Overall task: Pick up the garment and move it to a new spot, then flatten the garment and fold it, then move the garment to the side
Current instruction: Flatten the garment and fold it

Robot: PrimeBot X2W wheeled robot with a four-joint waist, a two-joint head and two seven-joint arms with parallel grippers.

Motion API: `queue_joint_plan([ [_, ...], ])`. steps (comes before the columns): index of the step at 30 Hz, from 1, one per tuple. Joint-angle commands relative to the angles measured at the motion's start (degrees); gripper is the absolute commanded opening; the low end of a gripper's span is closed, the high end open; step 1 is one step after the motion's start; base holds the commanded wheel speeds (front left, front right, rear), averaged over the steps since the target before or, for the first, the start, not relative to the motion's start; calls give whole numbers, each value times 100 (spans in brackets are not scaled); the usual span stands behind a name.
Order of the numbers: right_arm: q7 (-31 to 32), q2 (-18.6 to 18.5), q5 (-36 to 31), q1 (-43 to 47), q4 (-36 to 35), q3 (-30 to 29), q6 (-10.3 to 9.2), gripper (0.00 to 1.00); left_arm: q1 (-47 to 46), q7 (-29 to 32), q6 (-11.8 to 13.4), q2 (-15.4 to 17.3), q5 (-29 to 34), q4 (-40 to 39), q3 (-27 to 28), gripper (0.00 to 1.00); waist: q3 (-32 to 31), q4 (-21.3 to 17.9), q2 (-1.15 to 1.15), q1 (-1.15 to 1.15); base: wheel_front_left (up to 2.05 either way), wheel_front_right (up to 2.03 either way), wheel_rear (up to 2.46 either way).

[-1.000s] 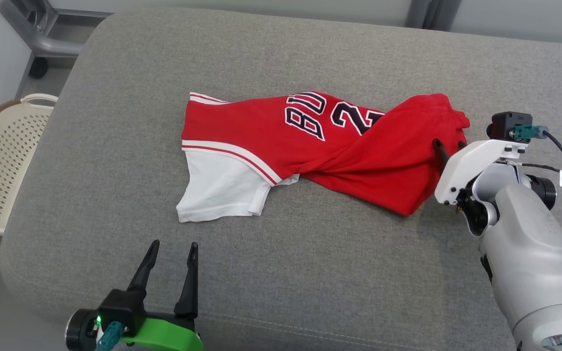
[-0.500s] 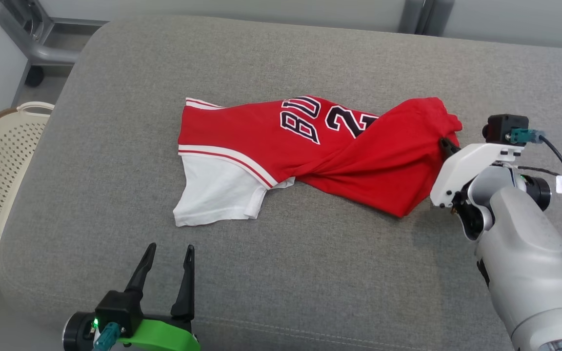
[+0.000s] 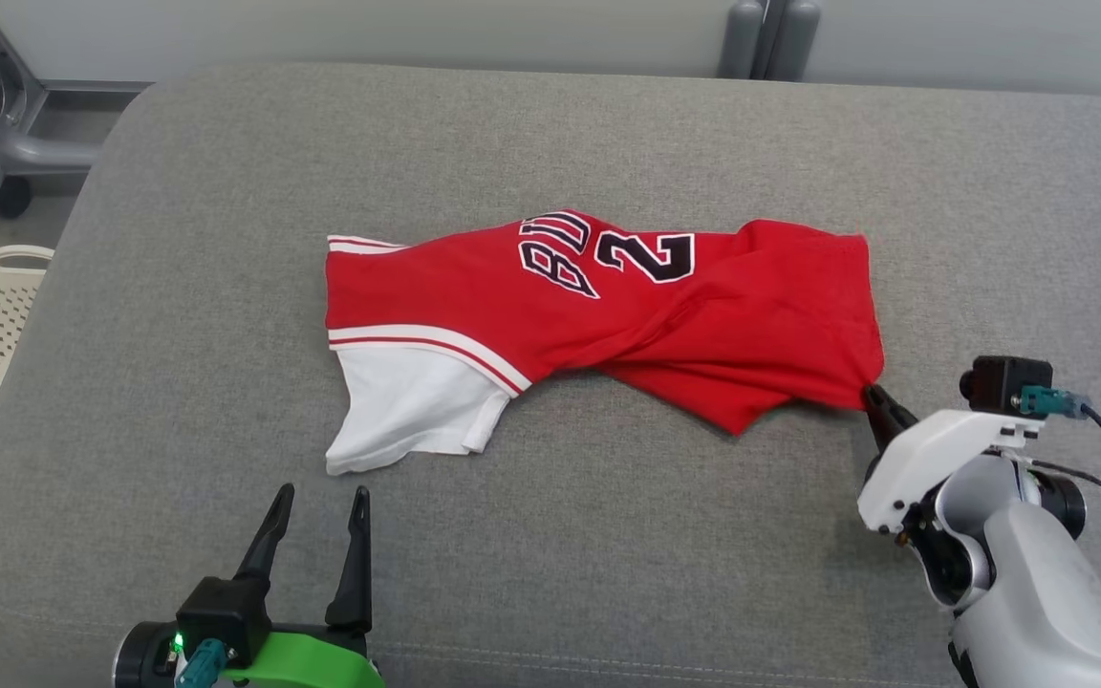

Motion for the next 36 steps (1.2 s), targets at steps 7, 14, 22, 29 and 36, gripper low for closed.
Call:
queue_joint_plan([
  [7, 536, 137, -234, 1127, -1294, -256, -1, 0, 22, -22, 2, 1, 0, 28, 31, 100, -102, -103, 0, 0, 0, 0, 0],
  [14, 976, 212, -420, 1758, -2122, -421, -1, 0, 26, -22, -1, 0, 3, 50, 59, 100, -147, -172, 0, 0, 0, 0, 0],
  [22, 846, 220, -524, 2036, -2327, -582, -1, 100, 89, -22, 51, 23, 58, 128, 136, 100, -294, -214, 0, 0, 0, 0, 0],
  [29, 115, 222, -592, 2170, -2355, -596, -1, 100, 157, -23, 141, 17, -73, 303, 264, 100, -502, -246, 0, 0, 0, 0, 0],
  [36, -868, 220, -675, 2315, -2241, -518, -1, 100, 223, -23, 192, 53, -226, 504, 410, 100, -782, -339, 0, 0, 0, 0, 0],
])
